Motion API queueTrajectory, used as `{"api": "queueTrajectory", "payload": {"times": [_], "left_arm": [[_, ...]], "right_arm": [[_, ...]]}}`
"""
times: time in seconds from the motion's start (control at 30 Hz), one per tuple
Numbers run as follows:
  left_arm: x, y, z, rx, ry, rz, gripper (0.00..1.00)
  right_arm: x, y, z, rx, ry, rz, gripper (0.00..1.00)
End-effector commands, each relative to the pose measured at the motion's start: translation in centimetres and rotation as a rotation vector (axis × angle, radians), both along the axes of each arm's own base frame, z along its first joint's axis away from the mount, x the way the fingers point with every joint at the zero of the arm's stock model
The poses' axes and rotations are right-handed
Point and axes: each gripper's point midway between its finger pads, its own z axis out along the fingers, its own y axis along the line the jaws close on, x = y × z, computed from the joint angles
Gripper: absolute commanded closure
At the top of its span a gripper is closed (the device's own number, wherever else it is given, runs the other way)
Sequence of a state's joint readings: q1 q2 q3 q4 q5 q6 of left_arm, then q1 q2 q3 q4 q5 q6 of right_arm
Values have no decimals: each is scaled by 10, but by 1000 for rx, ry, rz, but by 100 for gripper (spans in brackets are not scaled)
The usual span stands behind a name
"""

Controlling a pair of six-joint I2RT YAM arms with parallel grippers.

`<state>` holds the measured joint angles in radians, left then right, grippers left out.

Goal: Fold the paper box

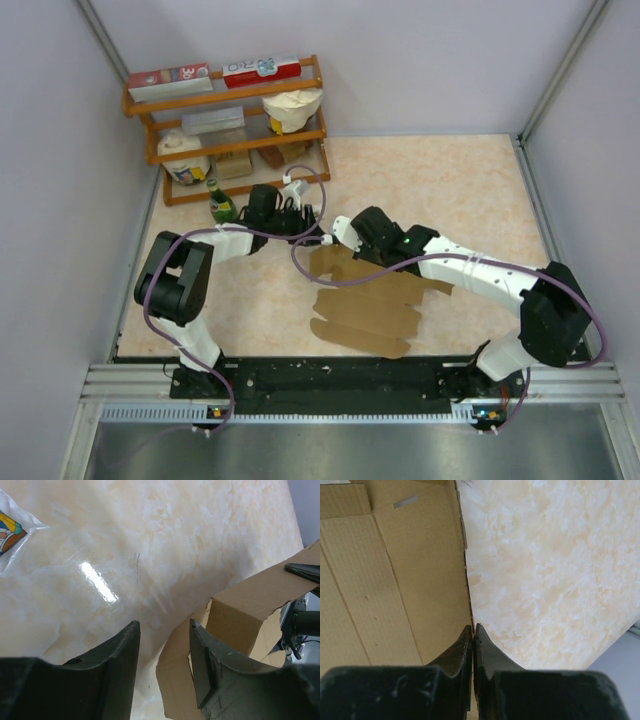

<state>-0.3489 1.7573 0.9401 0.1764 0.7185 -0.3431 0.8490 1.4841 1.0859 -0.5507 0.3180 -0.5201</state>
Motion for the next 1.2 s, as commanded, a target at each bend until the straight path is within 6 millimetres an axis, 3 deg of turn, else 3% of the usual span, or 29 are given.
{"api": "queueTrajectory", "payload": {"times": [0.0,0.17,0.4,0.83,1.17], "left_arm": [[-5,-8,24,-71,-37,-41,52],[-1,-12,52,-116,-73,-45,51],[10,-13,71,-172,-86,-21,51],[7,-7,47,-162,-56,-10,51],[7,-13,53,-276,-52,-50,51]], "right_arm": [[14,15,21,79,-85,-31,100],[10,16,20,89,-73,-12,100],[9,13,19,67,-79,20,100],[9,1,14,22,-107,5,100],[16,-6,30,20,-247,32,100]]}}
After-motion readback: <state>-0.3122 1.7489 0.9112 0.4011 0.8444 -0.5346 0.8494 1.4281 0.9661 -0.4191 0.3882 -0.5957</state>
